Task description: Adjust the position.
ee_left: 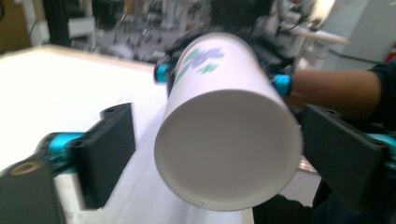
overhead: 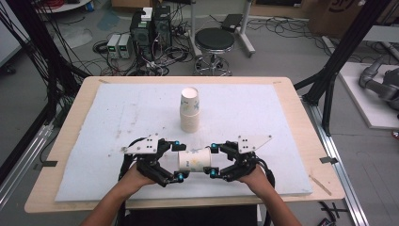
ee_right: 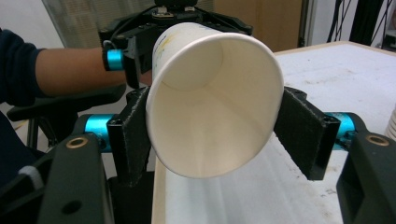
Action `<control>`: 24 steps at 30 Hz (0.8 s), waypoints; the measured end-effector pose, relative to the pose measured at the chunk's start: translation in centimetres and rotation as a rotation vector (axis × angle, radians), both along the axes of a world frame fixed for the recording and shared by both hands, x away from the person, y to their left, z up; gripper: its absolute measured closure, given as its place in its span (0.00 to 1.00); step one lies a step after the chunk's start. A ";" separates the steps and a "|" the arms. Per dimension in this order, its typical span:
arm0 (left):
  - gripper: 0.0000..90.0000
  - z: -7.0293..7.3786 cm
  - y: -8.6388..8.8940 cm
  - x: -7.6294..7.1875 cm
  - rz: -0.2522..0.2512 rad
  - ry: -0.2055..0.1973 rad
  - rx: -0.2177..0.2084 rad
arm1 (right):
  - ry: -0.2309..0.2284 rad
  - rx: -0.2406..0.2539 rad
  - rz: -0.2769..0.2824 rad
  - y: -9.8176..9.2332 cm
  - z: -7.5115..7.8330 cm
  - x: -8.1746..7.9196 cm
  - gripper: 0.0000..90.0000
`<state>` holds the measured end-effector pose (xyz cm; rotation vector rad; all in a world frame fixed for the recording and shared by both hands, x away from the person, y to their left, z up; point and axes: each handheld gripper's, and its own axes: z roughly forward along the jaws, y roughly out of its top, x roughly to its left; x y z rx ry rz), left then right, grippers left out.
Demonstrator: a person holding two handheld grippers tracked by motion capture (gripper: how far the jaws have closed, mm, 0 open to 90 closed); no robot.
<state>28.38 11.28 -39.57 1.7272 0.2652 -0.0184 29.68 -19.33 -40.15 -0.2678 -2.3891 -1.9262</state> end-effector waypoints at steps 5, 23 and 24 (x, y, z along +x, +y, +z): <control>0.12 0.5 -0.1 0.1 0.020 -0.024 0.058 | -0.033 -0.119 -0.005 0.1 0.8 0.1 0.35; 0.13 1.4 -2.0 0.5 0.012 -0.097 0.298 | -0.126 -0.448 0.024 2.2 4.7 0.9 0.35; 0.13 1.5 -2.1 0.6 0.011 -0.101 0.305 | -0.131 -0.467 0.026 2.4 4.9 0.9 0.35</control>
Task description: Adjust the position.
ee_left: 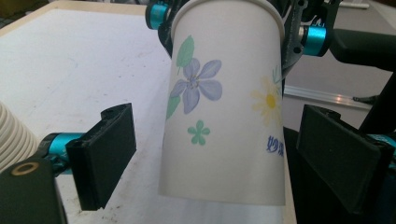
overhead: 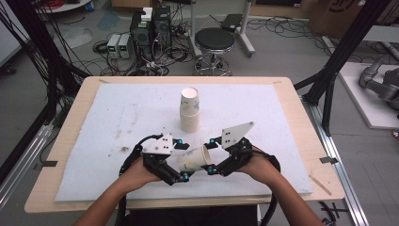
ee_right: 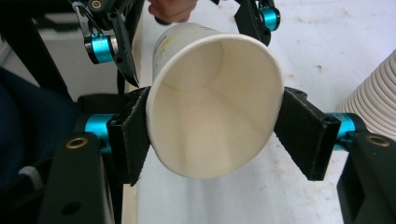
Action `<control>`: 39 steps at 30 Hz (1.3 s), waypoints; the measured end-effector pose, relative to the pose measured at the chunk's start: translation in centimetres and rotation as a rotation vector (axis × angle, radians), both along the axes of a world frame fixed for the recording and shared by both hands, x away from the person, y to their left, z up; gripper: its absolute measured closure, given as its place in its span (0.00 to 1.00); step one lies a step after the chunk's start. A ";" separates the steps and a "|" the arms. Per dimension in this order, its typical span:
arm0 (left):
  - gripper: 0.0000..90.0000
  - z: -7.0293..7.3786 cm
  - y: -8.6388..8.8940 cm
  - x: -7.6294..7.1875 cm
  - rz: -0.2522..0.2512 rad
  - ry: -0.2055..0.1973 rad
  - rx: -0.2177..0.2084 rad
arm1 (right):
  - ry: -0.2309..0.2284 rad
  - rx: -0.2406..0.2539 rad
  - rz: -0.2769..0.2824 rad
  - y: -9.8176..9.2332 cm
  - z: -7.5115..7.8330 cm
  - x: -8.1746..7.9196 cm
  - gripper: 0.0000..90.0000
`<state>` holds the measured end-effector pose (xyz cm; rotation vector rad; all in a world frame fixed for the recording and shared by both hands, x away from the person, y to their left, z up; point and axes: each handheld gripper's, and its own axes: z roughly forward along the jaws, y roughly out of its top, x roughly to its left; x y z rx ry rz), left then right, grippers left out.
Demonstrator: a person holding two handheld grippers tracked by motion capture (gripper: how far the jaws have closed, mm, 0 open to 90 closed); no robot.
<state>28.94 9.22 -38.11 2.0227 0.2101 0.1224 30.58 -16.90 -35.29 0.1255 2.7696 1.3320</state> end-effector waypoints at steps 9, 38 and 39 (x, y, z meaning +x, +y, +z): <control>0.14 0.3 -0.6 0.2 -0.004 -0.018 0.078 | -0.043 -0.142 0.025 1.5 1.3 0.2 0.35; 0.24 -0.5 -1.9 0.4 -0.036 -0.004 0.224 | -0.086 -0.358 0.086 4.4 1.8 0.0 0.35; 0.25 -0.5 -2.0 0.4 -0.040 -0.006 0.228 | -0.086 -0.364 0.090 4.4 1.8 0.0 0.35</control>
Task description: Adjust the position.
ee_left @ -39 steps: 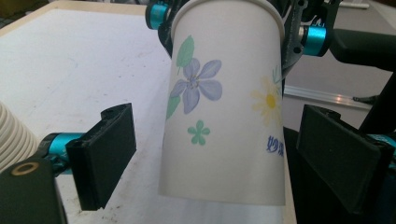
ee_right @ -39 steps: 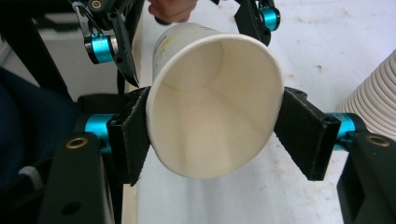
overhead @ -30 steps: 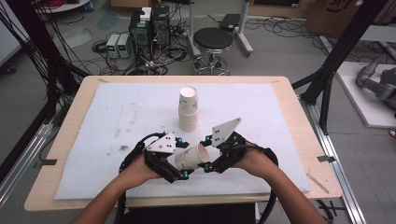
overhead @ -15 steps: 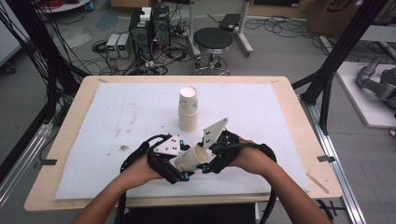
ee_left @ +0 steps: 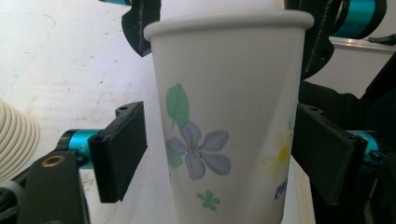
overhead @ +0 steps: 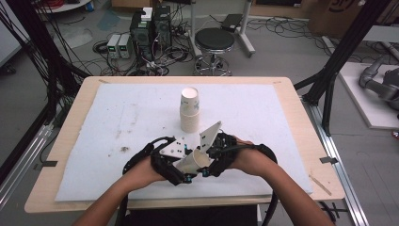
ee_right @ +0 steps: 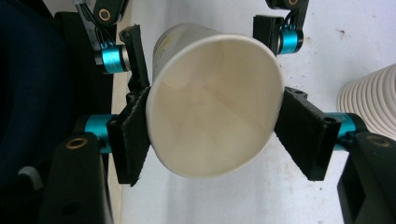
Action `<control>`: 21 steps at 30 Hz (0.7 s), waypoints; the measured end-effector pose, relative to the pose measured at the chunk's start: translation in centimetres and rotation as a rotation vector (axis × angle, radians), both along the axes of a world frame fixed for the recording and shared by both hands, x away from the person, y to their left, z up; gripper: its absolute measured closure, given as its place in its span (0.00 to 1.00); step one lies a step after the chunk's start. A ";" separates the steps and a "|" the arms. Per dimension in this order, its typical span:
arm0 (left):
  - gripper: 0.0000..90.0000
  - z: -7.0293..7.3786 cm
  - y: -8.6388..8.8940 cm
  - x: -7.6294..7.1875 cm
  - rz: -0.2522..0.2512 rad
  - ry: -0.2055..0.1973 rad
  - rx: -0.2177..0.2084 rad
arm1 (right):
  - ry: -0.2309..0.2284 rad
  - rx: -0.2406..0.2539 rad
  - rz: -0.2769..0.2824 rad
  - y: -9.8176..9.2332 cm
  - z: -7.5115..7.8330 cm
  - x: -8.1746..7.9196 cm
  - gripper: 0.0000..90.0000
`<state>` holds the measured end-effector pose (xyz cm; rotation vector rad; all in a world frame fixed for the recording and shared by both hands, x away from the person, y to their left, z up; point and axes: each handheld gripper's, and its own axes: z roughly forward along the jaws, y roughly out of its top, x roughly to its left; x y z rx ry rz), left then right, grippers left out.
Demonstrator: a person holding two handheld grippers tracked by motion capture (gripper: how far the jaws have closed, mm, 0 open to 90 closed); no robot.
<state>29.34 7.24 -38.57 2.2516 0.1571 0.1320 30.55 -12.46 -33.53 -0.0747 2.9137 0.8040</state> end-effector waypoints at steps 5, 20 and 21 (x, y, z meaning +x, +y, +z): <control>0.29 -0.1 -0.2 0.0 -0.004 0.015 0.013 | -0.007 -0.018 0.017 0.3 -0.2 0.0 0.35; 0.40 -0.5 0.1 0.1 -0.017 0.057 -0.018 | 0.018 0.006 0.012 0.2 -0.6 0.0 0.35; 0.40 -0.6 0.2 0.1 -0.016 0.055 -0.024 | 0.025 0.023 0.001 0.1 -0.6 0.0 0.34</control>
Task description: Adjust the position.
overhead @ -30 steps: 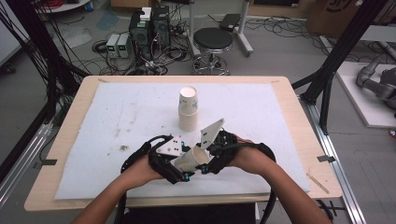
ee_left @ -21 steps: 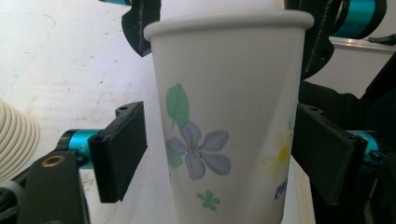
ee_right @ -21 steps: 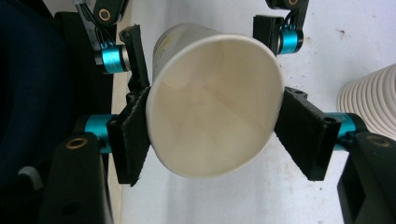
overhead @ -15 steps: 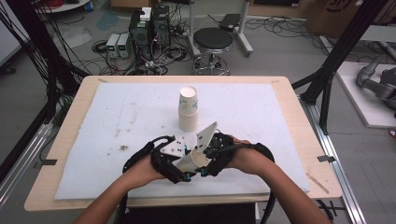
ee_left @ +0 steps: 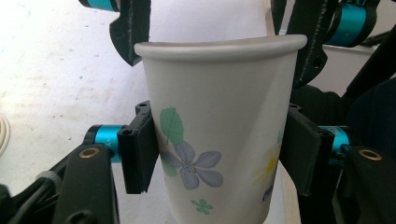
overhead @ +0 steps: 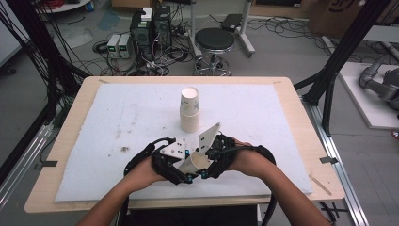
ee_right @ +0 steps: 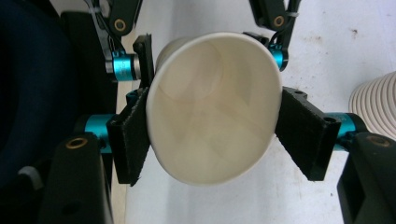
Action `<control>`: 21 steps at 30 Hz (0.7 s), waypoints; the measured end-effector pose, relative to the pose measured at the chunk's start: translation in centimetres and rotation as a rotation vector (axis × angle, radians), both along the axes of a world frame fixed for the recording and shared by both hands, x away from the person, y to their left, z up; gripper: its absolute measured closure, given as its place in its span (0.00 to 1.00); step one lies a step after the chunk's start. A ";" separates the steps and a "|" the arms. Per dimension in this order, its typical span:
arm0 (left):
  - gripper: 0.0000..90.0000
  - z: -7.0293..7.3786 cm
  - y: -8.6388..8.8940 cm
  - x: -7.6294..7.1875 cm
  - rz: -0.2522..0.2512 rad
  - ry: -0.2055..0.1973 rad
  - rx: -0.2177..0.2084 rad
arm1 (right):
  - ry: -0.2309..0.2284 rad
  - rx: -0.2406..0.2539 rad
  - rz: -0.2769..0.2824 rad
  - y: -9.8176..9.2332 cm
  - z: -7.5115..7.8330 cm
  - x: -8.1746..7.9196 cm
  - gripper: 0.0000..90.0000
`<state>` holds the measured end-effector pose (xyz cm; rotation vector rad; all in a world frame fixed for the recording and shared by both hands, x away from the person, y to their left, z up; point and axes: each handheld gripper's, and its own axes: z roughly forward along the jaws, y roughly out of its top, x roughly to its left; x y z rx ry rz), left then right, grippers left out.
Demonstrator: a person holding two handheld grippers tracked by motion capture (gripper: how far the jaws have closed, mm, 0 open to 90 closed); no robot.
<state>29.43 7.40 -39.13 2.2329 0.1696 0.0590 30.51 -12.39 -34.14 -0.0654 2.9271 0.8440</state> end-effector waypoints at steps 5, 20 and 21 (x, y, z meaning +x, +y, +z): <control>0.40 -0.6 0.8 0.0 0.028 0.009 -0.041 | 0.049 0.149 -0.057 -1.1 0.2 0.3 0.26; 0.37 -2.4 4.6 -0.5 0.182 -0.002 -0.241 | 0.067 0.482 -0.278 -7.8 -1.4 0.4 0.25; 0.36 -2.5 4.8 -0.5 0.187 -0.004 -0.248 | 0.061 0.504 -0.301 -8.4 -1.8 0.4 0.25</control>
